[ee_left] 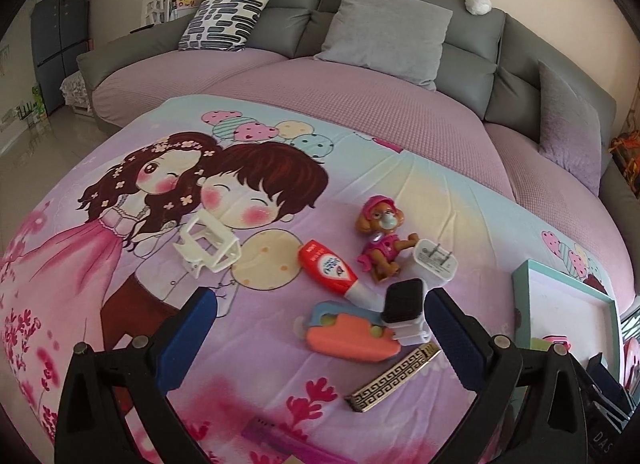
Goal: Organize rigid objects
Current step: 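Move the right tool toward the gold patterned box while the left tool moves toward the pink lighter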
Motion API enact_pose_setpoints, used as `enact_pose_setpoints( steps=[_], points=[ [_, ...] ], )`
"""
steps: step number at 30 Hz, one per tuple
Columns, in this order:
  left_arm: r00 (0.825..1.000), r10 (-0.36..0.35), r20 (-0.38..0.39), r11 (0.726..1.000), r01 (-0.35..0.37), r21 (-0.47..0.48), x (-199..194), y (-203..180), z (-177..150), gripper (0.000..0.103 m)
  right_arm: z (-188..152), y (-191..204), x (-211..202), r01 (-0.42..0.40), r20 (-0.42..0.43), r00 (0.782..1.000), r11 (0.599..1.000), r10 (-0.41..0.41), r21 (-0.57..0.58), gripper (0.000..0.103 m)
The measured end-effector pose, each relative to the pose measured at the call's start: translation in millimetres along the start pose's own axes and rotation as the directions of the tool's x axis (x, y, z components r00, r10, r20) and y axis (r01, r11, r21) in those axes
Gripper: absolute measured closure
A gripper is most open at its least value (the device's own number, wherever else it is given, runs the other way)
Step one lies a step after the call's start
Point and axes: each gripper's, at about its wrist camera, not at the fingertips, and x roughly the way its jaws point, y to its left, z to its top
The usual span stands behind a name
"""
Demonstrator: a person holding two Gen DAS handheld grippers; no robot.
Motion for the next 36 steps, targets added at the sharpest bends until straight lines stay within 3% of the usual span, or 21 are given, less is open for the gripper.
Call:
enact_pose_setpoints(
  steps=[6,16,20,23,28,36],
  points=[
    [0.994,0.093,-0.058,0.995,-0.092,0.022,5.9,29.5,-1.4,0.000,-7.5,36.6,10.2,-0.059,-0.029,0.998,0.996,0.057,-0.061,0.001],
    [0.989,0.082,-0.120,0.997,-0.082,0.011,9.6,53.3,-9.6,0.000,-21.1,76.0,27.5,-0.153,-0.090,0.986,0.977,0.141,-0.148,0.001],
    [0.988,0.077,-0.134,0.997,-0.076,0.012,9.4,58.3,-13.3,0.000,-22.7,75.3,31.7,-0.145,-0.102,0.986,0.978,0.130,-0.149,0.001],
    [0.986,0.064,-0.152,0.998,-0.061,0.029,10.4,56.7,-17.7,0.000,-19.2,65.1,30.0,-0.133,-0.091,0.988,0.984,0.123,-0.116,0.001],
    [0.980,-0.026,-0.199,0.997,0.040,0.066,11.0,45.9,-30.8,0.000,-16.9,56.0,30.5,-0.118,-0.092,0.990,0.989,0.110,-0.086,0.001],
    [0.961,-0.058,-0.271,0.985,0.100,0.144,10.2,38.4,-56.6,0.000,-14.7,51.7,21.9,-0.106,-0.068,0.993,0.990,0.100,-0.091,0.001]
  ],
)
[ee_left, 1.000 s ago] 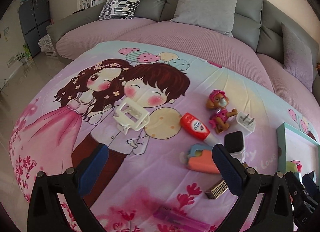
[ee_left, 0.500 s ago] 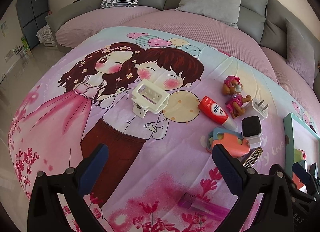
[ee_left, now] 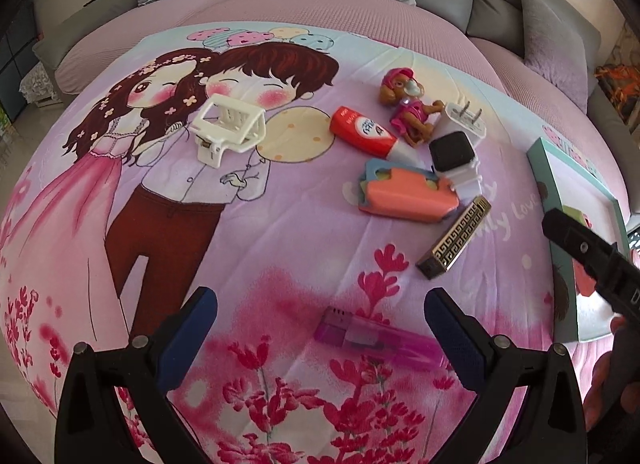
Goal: Organize rigid objects
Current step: 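Move the right tool toward the gold patterned box while the left tool moves toward the pink lighter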
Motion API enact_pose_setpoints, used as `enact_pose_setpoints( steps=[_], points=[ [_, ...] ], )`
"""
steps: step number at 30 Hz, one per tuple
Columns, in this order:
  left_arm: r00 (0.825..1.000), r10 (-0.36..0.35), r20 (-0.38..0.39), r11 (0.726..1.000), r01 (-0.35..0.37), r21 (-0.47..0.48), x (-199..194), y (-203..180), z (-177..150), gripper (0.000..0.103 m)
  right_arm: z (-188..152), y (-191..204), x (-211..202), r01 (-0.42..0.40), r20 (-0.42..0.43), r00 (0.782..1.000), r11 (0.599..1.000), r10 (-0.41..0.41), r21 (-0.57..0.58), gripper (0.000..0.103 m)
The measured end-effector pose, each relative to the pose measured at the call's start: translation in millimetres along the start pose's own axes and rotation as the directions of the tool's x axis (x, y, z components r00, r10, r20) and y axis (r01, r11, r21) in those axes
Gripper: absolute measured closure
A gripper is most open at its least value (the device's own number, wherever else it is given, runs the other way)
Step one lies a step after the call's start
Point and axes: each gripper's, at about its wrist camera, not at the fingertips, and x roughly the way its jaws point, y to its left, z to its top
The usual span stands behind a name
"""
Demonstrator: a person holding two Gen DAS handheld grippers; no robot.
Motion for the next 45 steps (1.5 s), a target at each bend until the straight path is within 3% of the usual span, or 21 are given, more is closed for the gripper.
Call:
enact_pose_setpoints(
  steps=[7,16,28,35,45],
  points=[
    [0.999,-0.044,-0.030,0.994,0.047,0.096,2.8,-18.7,-13.4,0.000,-1.6,-1.8,-2.5,0.007,0.001,1.000,1.000,-0.007,0.000,0.001],
    [0.997,-0.032,-0.073,0.984,0.044,0.170,9.0,-30.3,-20.8,0.000,-2.6,-2.9,1.0,0.007,-0.011,1.000,1.000,-0.007,0.005,0.001],
    [0.997,0.003,-0.073,0.961,0.018,0.277,10.8,-53.3,-29.2,0.000,-3.9,-1.2,4.7,0.005,-0.020,1.000,1.000,-0.005,0.000,0.001],
    [0.999,0.043,-0.023,0.965,-0.036,0.260,12.5,-35.0,-14.6,0.000,-3.1,5.9,6.8,-0.017,-0.017,1.000,0.999,0.017,-0.030,0.001],
    [0.997,0.080,0.022,0.980,-0.082,0.183,19.4,-3.3,-7.7,0.000,-7.9,46.6,16.3,-0.111,-0.014,0.994,0.967,0.111,-0.229,0.001]
  ],
)
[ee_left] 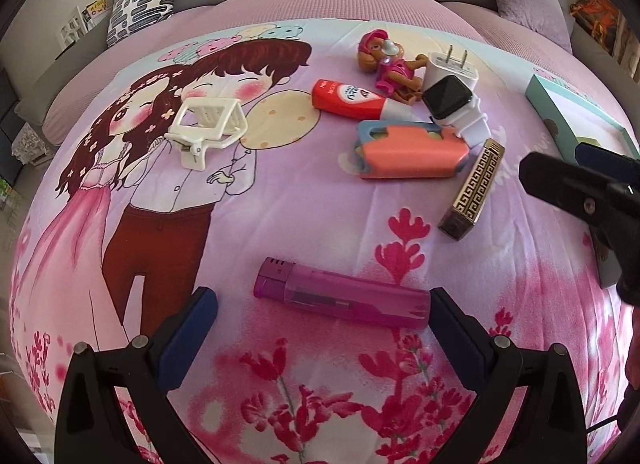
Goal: Organize rigid objects
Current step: 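Move the right tool toward the gold patterned box while the left tool moves toward the pink lighter, then close the right tool on the gold patterned box while the left tool grasps the pink lighter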
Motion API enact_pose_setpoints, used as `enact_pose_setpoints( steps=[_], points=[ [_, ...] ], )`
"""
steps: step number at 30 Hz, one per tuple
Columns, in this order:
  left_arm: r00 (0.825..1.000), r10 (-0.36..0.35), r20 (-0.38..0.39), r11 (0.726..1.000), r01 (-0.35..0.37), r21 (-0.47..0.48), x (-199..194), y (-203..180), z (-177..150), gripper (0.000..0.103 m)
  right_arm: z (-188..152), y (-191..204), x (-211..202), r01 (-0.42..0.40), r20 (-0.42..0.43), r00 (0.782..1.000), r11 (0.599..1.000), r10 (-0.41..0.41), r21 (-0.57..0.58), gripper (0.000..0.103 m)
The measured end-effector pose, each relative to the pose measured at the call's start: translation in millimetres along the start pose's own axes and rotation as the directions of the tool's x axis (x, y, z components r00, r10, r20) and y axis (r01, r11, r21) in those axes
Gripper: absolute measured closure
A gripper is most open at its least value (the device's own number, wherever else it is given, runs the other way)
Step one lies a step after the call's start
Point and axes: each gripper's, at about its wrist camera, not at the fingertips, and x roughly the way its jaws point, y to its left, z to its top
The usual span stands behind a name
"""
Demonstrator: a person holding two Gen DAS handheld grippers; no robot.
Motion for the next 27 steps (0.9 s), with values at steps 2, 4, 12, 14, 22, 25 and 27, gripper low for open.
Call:
enact_pose_setpoints(
  steps=[2,4,12,14,22,25,27],
  points=[
    [1.000,0.004,0.005,1.000,-0.004,-0.021,1.8,6.9,0.7,0.000,-0.7,5.3,5.3,-0.023,-0.003,1.000,0.999,0.023,-0.034,0.001],
    [1.000,0.004,0.012,0.999,-0.003,-0.037,4.2,11.6,1.4,0.000,-0.7,8.2,11.2,-0.044,-0.013,0.999,0.998,0.043,-0.048,0.001],
    [0.999,0.017,0.046,0.997,-0.013,-0.082,7.4,25.6,4.0,0.000,-1.0,13.6,30.5,-0.074,-0.058,0.996,0.994,0.069,-0.082,0.001],
    [0.999,0.014,0.049,0.996,-0.009,-0.094,9.6,29.2,5.2,0.000,-1.7,15.2,34.7,-0.078,-0.068,0.995,0.992,0.071,-0.095,0.001],
    [0.999,0.020,0.045,0.993,-0.015,-0.115,11.0,37.6,5.9,0.000,-2.8,18.3,47.6,-0.081,-0.100,0.993,0.991,0.070,-0.109,0.001],
    [0.999,0.025,0.043,0.992,-0.020,-0.124,11.1,40.1,5.7,0.000,-2.4,19.4,49.8,-0.074,-0.100,0.993,0.990,0.062,-0.122,0.001],
    [0.999,0.027,0.041,0.992,-0.022,-0.128,11.8,41.7,5.9,0.000,-2.1,20.0,51.1,-0.070,-0.099,0.993,0.990,0.058,-0.123,0.001]
  ],
)
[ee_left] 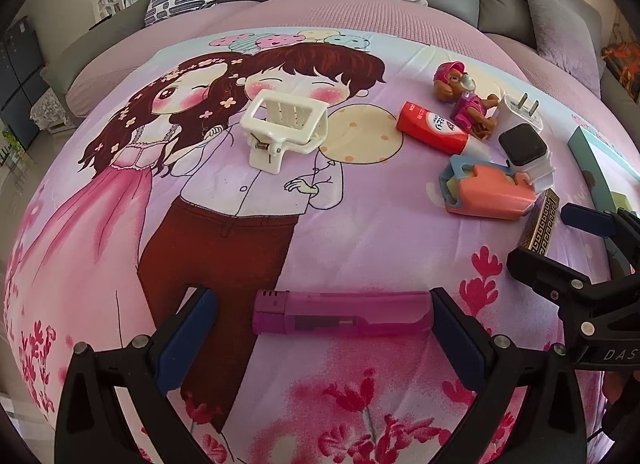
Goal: Organize rigid objects
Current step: 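Close the right tool on the gold patterned box while the left tool grasps the pink lighter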
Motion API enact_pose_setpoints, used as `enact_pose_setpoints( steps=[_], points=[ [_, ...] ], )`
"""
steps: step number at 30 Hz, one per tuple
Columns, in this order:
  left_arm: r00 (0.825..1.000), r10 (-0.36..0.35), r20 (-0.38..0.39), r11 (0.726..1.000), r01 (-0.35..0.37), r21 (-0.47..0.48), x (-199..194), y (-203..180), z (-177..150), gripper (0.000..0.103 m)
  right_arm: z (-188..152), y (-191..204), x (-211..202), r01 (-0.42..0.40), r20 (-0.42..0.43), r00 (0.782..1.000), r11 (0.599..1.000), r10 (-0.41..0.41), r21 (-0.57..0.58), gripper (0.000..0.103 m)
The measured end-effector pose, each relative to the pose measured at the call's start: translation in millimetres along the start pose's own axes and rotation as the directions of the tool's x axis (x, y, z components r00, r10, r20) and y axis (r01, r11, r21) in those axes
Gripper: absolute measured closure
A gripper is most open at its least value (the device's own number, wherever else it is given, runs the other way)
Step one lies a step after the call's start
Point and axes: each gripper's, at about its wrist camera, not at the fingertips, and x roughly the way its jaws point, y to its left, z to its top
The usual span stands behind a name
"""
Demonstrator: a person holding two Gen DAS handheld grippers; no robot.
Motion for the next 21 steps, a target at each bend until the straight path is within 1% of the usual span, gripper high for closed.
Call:
enact_pose_setpoints(
  steps=[7,10,12,15,17,21],
  points=[
    [1.000,0.009,-0.013,1.000,-0.009,-0.003,-0.2,1.6,0.3,0.001,3.1,4.7,4.5,0.030,0.015,0.999,0.999,-0.029,-0.018,0.003],
    [1.000,0.004,-0.020,1.000,-0.004,-0.004,-1.6,1.1,0.0,0.003,2.9,9.2,5.2,0.041,0.019,0.999,0.998,-0.040,-0.044,0.008],
    [1.000,0.004,-0.023,1.000,-0.005,-0.004,-2.1,0.5,-0.2,0.004,2.6,11.3,3.8,0.036,0.027,0.999,0.998,-0.034,-0.054,0.013],
    [1.000,-0.006,-0.023,1.000,0.006,-0.003,-4.4,-1.5,-0.8,0.011,1.7,13.8,3.2,0.029,0.031,0.999,0.997,-0.027,-0.068,0.019],
    [1.000,-0.012,-0.017,1.000,0.012,0.001,-6.8,-3.0,-0.5,0.021,1.7,15.6,3.0,0.036,0.034,0.999,0.996,-0.033,-0.078,0.019],
    [1.000,-0.010,-0.015,1.000,0.010,0.005,-7.2,-4.2,-1.0,0.021,1.9,15.1,3.4,0.034,0.037,0.999,0.997,-0.031,-0.075,0.019]
  ],
)
